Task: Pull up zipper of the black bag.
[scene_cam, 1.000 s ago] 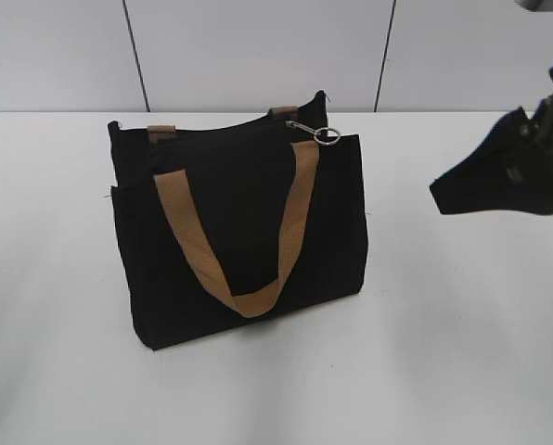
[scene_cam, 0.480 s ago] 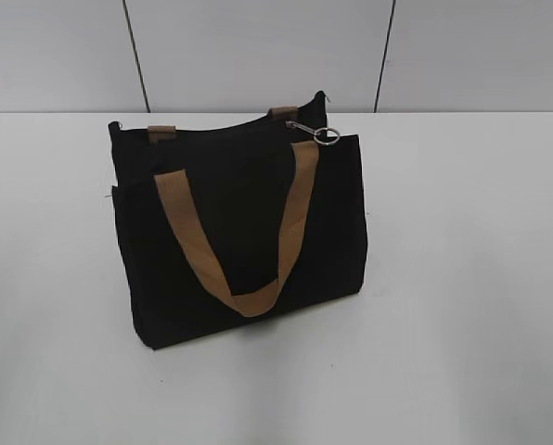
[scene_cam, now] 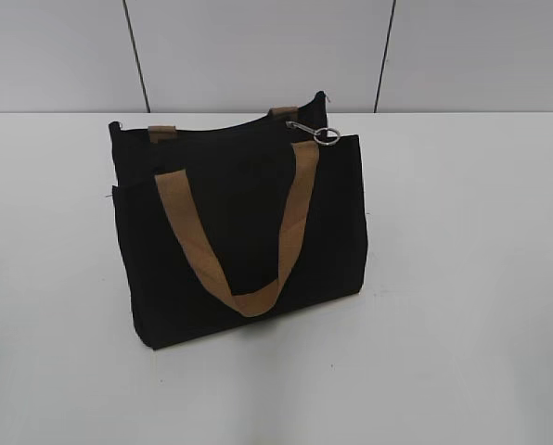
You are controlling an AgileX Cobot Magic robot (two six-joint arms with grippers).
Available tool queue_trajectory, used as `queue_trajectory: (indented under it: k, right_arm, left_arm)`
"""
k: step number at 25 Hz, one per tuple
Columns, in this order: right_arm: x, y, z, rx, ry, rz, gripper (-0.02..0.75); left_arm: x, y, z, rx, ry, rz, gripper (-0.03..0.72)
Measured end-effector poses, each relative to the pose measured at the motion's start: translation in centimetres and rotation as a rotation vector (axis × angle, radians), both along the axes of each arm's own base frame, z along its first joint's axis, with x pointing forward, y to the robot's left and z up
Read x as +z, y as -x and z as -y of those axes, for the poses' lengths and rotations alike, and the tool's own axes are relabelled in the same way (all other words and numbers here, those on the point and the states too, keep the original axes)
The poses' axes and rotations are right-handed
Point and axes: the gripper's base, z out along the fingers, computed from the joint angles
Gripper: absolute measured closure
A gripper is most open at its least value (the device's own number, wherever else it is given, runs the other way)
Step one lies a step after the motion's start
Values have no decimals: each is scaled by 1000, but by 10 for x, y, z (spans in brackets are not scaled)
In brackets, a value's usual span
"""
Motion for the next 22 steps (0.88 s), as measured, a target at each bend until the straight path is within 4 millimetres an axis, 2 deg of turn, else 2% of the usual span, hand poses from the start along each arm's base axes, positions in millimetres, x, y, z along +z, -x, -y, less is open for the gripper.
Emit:
queue_trajectory:
  k: [7,11,15,22]
  right_arm:
    - [-7,37,18,-72,3,125,376]
    - [-10,37,20,-100,12,125,377]
    - [-22,30,20,-114,25,94,377]
    - [-22,29,22,-128,45,107,377]
  left_arm:
    - [0,22,-8,0,41,121,251]
    - [-5,21,-8,3,43,147,251]
    - [-9,16,-7,5,41,156,251]
    - [-9,16,-7,6,44,168,251]
